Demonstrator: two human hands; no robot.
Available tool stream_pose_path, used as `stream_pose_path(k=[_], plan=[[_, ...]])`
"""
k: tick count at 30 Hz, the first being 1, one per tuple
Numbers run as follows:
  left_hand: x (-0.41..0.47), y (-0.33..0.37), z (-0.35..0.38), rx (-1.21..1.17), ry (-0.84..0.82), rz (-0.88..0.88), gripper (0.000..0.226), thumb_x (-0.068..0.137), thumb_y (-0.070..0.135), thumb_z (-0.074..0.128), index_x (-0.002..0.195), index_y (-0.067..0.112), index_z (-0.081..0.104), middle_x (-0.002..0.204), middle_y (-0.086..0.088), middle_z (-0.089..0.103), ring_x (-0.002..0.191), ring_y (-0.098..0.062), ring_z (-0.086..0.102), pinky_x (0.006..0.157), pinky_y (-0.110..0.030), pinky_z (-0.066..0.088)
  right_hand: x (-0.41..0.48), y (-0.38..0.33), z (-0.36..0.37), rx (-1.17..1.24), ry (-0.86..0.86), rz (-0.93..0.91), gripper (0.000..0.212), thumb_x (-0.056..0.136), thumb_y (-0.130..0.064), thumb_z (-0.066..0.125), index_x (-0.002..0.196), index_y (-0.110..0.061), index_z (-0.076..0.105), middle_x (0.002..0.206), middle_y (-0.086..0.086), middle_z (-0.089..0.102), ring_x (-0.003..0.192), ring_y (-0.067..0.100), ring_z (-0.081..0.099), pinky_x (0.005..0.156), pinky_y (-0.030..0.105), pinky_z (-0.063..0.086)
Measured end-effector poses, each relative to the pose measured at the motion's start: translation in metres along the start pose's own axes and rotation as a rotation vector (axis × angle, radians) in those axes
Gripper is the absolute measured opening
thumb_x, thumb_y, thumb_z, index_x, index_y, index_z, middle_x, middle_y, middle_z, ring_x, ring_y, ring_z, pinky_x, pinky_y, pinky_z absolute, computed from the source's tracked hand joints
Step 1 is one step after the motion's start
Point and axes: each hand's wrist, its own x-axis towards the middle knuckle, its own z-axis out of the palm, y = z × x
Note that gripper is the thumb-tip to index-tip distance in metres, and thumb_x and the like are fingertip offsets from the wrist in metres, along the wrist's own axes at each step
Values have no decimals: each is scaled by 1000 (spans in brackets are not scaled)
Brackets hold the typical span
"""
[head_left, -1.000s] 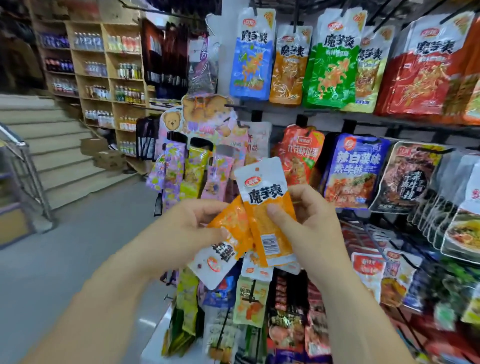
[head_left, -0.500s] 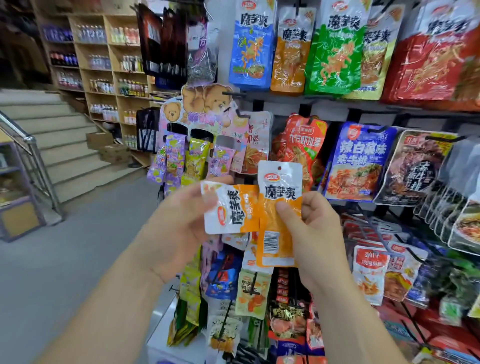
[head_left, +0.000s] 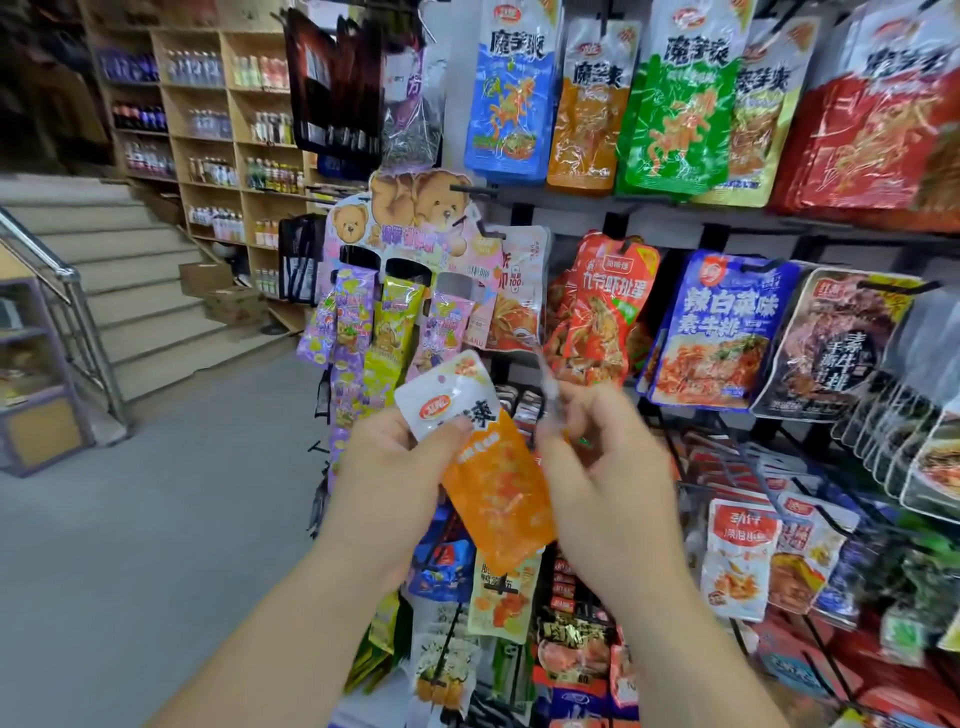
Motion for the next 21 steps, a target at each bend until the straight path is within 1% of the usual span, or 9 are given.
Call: stream_pose_path(k=[3,6,9,12,14,15,17,19,21], plan=[[-5,3,14,-83,-66,-56,29,105,11,56,91,19,81,89,-9,80,74,-21,74,58,-32,57,-9,1,21,-43,-154,-36,21,93,-40,56,82,-32,39,90,-7,56,74,14,51,67,31,42],[-3,7,16,-190,-106,-93,34,107,12,49,97,15,81,102,-14,80,92,-29,76,73,-36,60,-8,1,25,9,-174,-54,18,95,-46,52,87,-31,49,89,-12,50,84,11,52,71,21,36],[2,17,17,-254,-167,-92,33,107,17,49,102,15,82,105,-16,79,91,-28,78,67,-37,63,7,0,20,28,9,-51,16,94,-39,66,92,-36,51,88,-12,55,83,10,57,73,20,40],[13,34,21,-255,-174,-34,29,106,21,51,106,13,79,100,-20,79,80,-30,77,63,-39,61,37,-9,4,144,74,49,59,85,-29,84,124,-49,45,98,-9,64,89,12,67,82,38,55],[32,51,22,-222,-139,52,27,106,26,54,103,14,78,101,-30,75,80,-37,71,73,-49,57,64,-23,-15,128,79,90,78,81,-30,87,142,-46,41,103,-7,69,95,17,69,87,48,58],[42,61,23,-207,-119,101,26,106,27,55,100,15,77,100,-33,72,81,-39,64,75,-54,52,80,-29,-26,114,91,88,75,81,-30,87,142,-42,45,104,-9,72,94,16,71,86,50,59],[66,87,28,-219,-71,198,28,107,26,55,91,17,76,93,-26,66,85,-40,54,72,-59,45,112,-43,-46,117,119,24,41,85,-25,84,121,-33,66,98,-13,77,81,9,71,76,49,61],[89,116,34,-252,-24,302,31,107,27,55,87,25,78,91,-20,62,85,-38,51,72,-58,43,143,-56,-60,116,118,-45,15,91,-24,77,106,-26,73,94,-8,78,68,6,62,66,41,54],[109,140,42,-222,-43,419,22,99,41,62,95,27,78,91,-16,60,84,-35,49,69,-56,42,172,-69,-67,56,124,-84,18,97,-32,70,108,-18,69,102,4,74,73,10,53,68,38,49]])
